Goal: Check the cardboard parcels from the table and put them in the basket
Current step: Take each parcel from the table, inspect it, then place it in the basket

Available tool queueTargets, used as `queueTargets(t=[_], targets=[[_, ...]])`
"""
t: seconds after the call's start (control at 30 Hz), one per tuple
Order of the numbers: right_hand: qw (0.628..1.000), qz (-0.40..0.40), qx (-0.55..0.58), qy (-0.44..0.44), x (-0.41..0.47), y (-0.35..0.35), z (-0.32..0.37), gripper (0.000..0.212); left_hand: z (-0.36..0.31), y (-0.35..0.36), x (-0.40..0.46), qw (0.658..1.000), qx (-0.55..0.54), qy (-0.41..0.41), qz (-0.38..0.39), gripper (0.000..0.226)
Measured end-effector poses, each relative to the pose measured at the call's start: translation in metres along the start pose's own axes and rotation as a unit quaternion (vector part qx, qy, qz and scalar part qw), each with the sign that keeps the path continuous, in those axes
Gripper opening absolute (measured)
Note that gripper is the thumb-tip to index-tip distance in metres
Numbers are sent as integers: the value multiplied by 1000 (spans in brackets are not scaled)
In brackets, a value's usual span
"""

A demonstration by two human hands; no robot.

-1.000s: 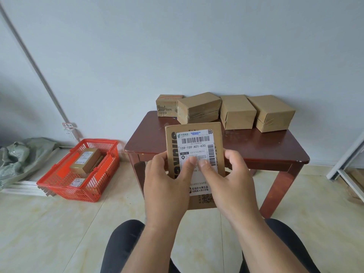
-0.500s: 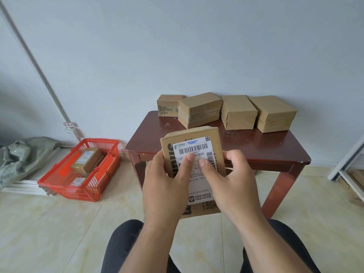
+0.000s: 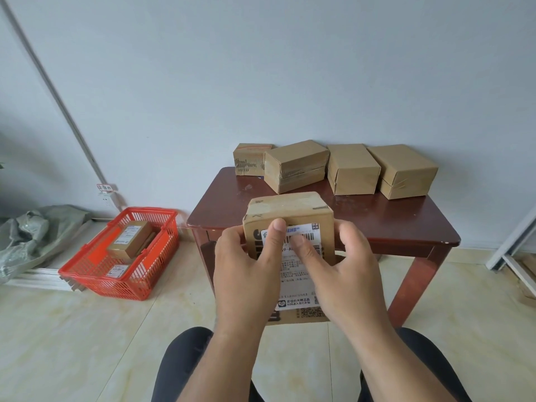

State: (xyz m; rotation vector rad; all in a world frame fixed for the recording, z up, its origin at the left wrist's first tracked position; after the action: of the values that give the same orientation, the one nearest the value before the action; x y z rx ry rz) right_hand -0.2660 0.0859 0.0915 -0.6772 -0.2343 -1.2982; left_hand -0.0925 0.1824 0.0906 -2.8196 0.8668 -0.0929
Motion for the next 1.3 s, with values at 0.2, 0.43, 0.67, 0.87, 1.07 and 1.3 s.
queueTargets(t=[0.2,0.43,0.67,0.87,1.07,1.3], targets=[[998,0,50,48,1,1,-4,57,2,3,-12,1000,16,12,-17,47],[987,-2,122,101,-4,10,-14,34,8,8,-14,1000,4,-6,9,45],[982,-1,150,118,-11,13,-20,22,12,14,-6,999,7,-28,42,28],[990,-5,99,101,-5,7,-19,29,16,18,-6,998,13,-15,51,47],[990,5,102,101,-16,12,-20,26,15,3,4,999,-10,-30,4,37],[991,-29,74,104,-10,3,-19,40,12,5,-7,1000,-2,-16,20,34]])
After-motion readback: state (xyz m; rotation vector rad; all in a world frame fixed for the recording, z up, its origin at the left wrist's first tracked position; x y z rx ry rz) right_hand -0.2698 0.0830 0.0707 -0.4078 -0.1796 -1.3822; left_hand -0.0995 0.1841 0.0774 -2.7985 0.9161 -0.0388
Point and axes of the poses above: each hand's wrist, its own x-axis towards the middle knuckle, its own y-axis out of the palm, z = x × y, the point moved 10 cm from there along x, towards the middle knuckle, and after that the axes turned 13 degrees about -y, right-handed, at the moved point
